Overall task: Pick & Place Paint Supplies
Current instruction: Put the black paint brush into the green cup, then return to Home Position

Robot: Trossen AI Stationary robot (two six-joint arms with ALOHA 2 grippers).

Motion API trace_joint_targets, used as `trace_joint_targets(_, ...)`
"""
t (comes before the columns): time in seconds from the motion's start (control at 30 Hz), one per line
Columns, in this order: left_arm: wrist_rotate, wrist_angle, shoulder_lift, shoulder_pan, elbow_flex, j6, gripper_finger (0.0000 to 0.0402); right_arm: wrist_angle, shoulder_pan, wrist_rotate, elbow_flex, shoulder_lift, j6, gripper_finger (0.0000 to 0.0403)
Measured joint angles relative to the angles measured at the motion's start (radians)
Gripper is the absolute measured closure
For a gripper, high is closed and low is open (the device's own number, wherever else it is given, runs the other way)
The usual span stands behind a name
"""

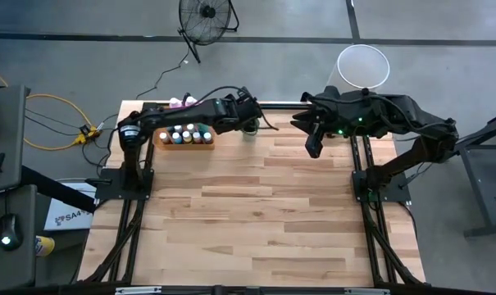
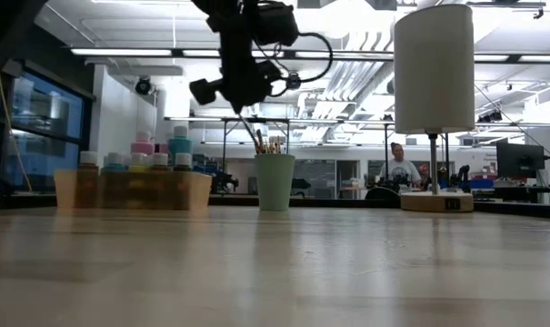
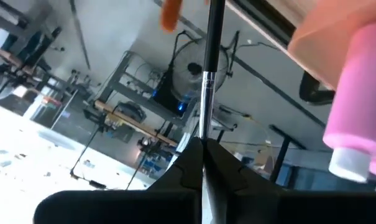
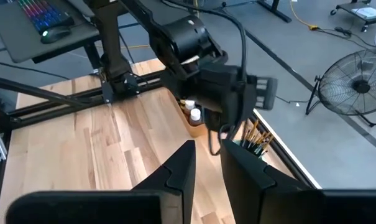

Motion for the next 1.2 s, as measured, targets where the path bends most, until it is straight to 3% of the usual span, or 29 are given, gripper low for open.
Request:
trace_joint_targets(0.37, 0.02, 0.14, 0.036, -0.005, 0.001, 0.047, 0.0396, 0.0, 0.0, -0.001, 0.0, 0.0, -0.034, 0.0332)
trace_joint_targets(0.8, 0.084, 0.147, 0.036, -0.007, 0.001, 0.012, 0.0305, 0.0, 0.0, -0.002, 0.0, 0.0, -0.034, 0.0332)
trace_joint_targets(0.9, 0.04, 0.186, 0.035, -0.026, 0.002, -0.086, 0.0296, -0.001, 0.0, -0.002, 0.0, -0.004, -0.034, 0.0332)
trace_joint_targets(0.97, 0.067, 0.163, 0.016, -0.044, 0.001, -0.17, 0.0294, -0.002, 0.0, -0.001, 0.0, -0.01, -0.034, 0.0332)
trace_joint_targets(1.1, 0.208, 0.103, -0.076, -0.093, 0.001, -0.449, 0.0294, -0.01, 0.002, -0.001, 0.0, -0.052, -0.039, 0.0332)
trace_joint_targets(1.2, 0.39, 0.031, -0.175, -0.121, 0.002, -0.716, 0.0294, -0.045, 0.014, 0.002, 0.0, -0.094, -0.033, 0.0332)
